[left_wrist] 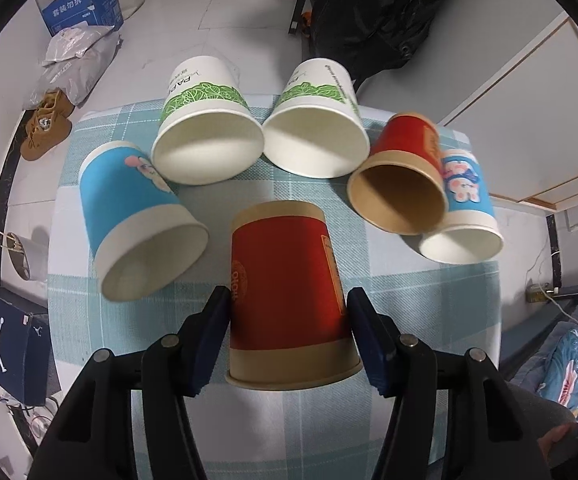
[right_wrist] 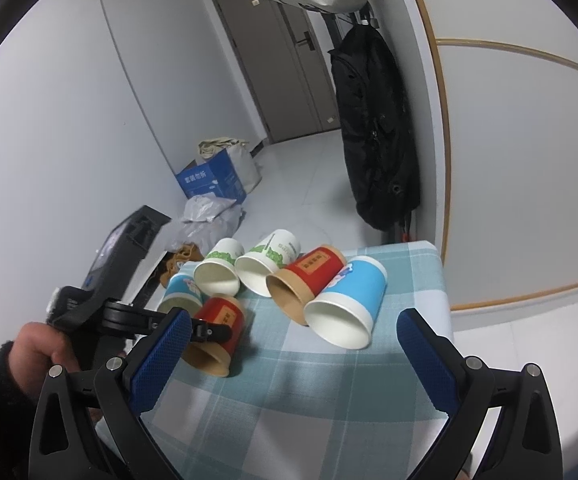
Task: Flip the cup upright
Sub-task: 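Close the left gripper on the red-and-gold cup's body and lift it, then carry the red-and-gold cup with the left gripper toward the right tool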
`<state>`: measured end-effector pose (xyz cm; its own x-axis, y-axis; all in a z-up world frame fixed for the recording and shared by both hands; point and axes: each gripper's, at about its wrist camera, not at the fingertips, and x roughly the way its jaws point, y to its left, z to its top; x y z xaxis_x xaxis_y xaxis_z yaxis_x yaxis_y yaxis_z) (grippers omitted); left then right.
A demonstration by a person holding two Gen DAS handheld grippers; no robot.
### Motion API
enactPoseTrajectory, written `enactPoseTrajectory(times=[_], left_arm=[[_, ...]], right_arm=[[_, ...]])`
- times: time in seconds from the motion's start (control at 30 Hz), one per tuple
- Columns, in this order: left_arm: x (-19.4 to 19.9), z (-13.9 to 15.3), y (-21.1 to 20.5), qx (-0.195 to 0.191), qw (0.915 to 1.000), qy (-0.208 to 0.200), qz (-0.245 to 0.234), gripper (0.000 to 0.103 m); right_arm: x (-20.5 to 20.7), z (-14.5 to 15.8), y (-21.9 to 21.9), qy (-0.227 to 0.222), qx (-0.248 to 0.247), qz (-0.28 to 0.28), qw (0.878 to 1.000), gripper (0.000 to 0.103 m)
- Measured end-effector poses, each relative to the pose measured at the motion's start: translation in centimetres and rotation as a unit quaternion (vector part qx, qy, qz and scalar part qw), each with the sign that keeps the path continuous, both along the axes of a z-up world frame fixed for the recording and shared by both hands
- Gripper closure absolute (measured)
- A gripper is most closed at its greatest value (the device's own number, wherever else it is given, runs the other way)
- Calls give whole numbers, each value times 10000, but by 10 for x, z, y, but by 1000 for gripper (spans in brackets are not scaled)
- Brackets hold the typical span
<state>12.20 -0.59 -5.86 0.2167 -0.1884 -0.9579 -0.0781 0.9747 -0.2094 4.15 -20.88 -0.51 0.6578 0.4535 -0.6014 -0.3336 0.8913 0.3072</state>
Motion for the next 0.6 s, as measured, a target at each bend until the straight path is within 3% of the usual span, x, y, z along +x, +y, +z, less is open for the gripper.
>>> enactPoseTrajectory(times=[0.6], left_arm=[[-65,70,1,-453,9966,-650,243,49]], right_arm=[[-25,-5,14,-263,18,449,9986,0]])
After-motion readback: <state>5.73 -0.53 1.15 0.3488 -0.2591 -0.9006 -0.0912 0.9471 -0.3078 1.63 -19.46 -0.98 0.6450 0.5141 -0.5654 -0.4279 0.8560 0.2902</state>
